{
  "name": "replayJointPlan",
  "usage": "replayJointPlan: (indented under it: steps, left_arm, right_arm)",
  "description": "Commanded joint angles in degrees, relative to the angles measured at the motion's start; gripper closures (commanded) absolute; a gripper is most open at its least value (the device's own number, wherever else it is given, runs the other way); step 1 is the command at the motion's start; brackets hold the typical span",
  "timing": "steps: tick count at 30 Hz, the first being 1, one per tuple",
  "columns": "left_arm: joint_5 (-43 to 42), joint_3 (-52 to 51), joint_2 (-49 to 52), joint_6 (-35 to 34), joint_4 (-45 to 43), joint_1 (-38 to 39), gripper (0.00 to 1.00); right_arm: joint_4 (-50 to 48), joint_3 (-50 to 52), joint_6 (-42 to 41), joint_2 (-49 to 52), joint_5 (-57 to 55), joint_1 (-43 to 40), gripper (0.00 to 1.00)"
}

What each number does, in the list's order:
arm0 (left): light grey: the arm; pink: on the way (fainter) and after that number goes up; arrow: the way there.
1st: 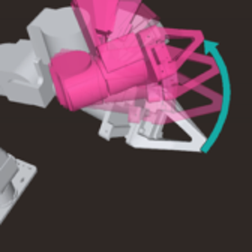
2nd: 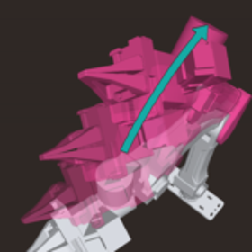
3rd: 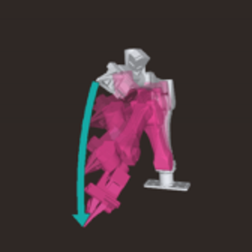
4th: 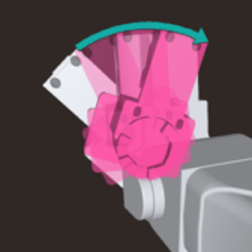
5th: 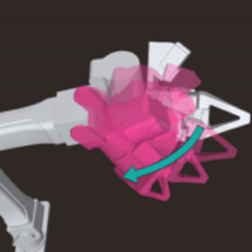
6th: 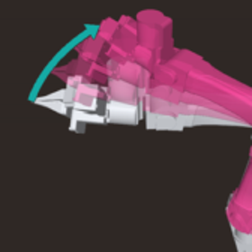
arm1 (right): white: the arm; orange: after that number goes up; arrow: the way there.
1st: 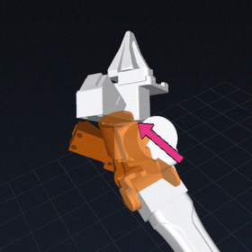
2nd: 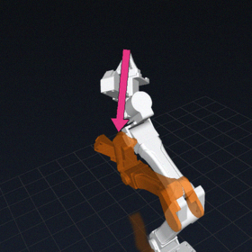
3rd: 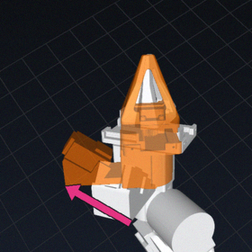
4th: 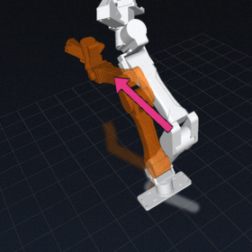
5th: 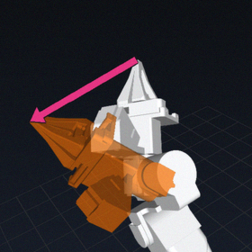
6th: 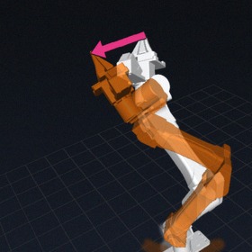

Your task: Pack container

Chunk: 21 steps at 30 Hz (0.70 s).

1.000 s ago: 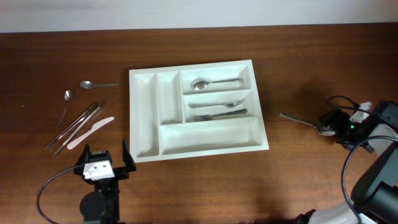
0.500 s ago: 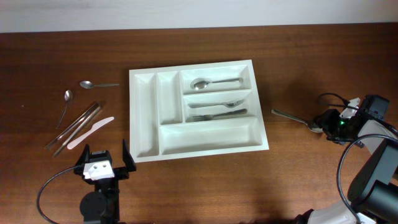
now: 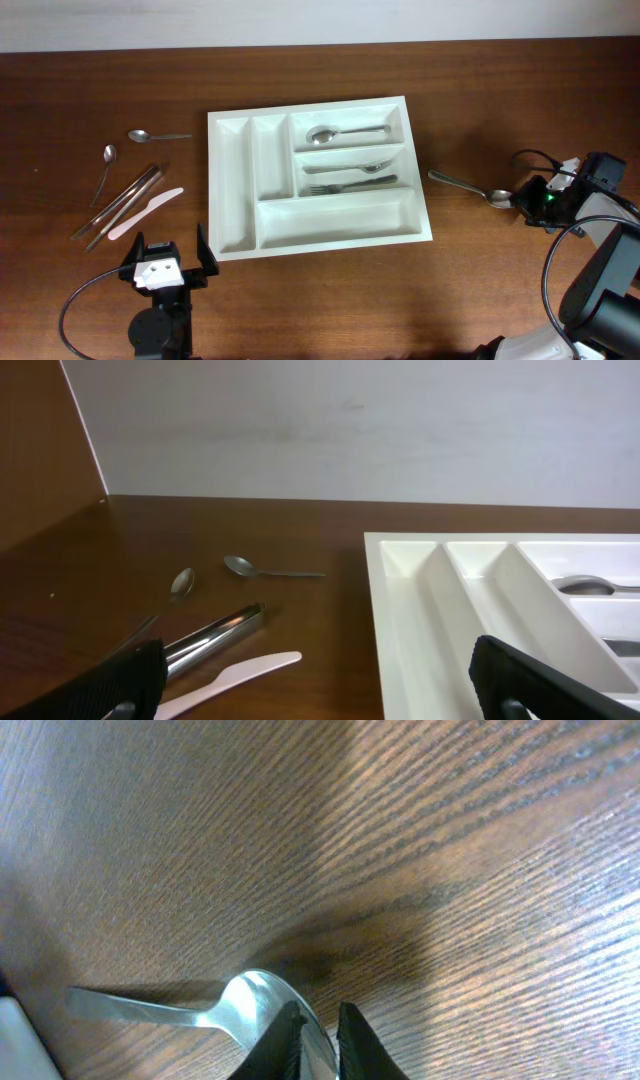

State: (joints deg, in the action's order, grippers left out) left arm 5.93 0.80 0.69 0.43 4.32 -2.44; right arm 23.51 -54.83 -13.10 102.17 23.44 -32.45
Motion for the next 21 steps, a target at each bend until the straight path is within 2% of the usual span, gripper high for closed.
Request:
replayJointPlan:
  steps: [1,6,21]
  left_arm:
    - [-0.59,-0.28,-0.39,0.68,0.02,-0.35,0.01]
    - [-0.61,-0.28,-0.39,0.68,0.02,-0.35,0.01]
    - [-0.61,-0.28,-0.39,0.68,0.02,-0.35,0.01]
  right_arm:
    - [-0.20,0.57,0.35,-0.55,-0.15,0.17,0.90]
    - [-0.17,0.57,0.35,-0.55,-0.13,0.17,0.96]
    - [-1.49,0.26,0.35,-0.57,0.13,0.13,0.96]
